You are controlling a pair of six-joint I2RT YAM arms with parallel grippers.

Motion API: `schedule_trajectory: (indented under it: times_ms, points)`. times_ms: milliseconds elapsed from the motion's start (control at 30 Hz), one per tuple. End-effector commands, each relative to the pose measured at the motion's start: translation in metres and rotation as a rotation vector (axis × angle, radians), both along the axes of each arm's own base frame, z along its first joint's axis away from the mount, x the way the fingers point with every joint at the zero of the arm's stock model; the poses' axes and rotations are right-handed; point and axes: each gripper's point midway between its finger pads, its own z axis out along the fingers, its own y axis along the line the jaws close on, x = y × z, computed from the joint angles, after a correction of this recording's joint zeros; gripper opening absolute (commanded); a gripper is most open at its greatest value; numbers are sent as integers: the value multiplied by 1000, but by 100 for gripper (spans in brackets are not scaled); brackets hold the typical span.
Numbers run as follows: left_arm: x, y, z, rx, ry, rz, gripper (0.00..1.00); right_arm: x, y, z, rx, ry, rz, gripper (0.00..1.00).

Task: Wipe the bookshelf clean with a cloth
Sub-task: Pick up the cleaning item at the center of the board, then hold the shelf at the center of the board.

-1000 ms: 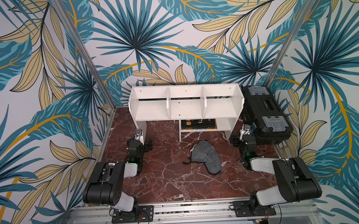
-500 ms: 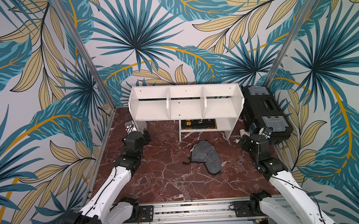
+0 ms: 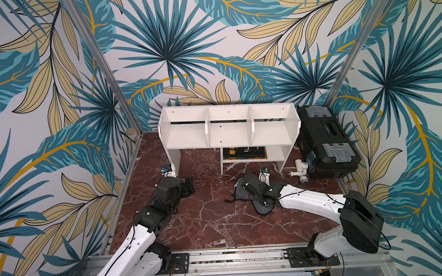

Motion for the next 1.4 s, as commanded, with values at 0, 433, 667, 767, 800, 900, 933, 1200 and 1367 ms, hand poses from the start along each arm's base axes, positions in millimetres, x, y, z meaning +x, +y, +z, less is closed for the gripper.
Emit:
schedule_trajectory:
  times_ms: [0,433,667,767,800,900,933,1200,1367]
  points:
    - [-1,-15,23,-10,-25,-95,87,10,20,-16,83,22,-50,100]
    - [-7,-21,46,-19,-52,-146,87,19,1,-84,59,116,-95,33]
    - [9,13,118,167,-182,-11,95,28,12,-41,110,-17,32,0]
    - [28,35,171,241,-252,94,100,34,31,-4,125,-97,142,0]
    - [36,41,185,242,-270,118,100,36,38,7,126,-122,177,0]
    - [62,59,215,188,-285,172,100,34,70,41,112,-208,301,0]
    - [69,61,222,178,-297,174,100,32,80,51,105,-245,335,0]
    - [120,85,225,178,-307,231,100,37,120,68,144,-284,396,0]
    - [139,94,230,223,-367,235,100,26,139,74,271,-260,472,0]
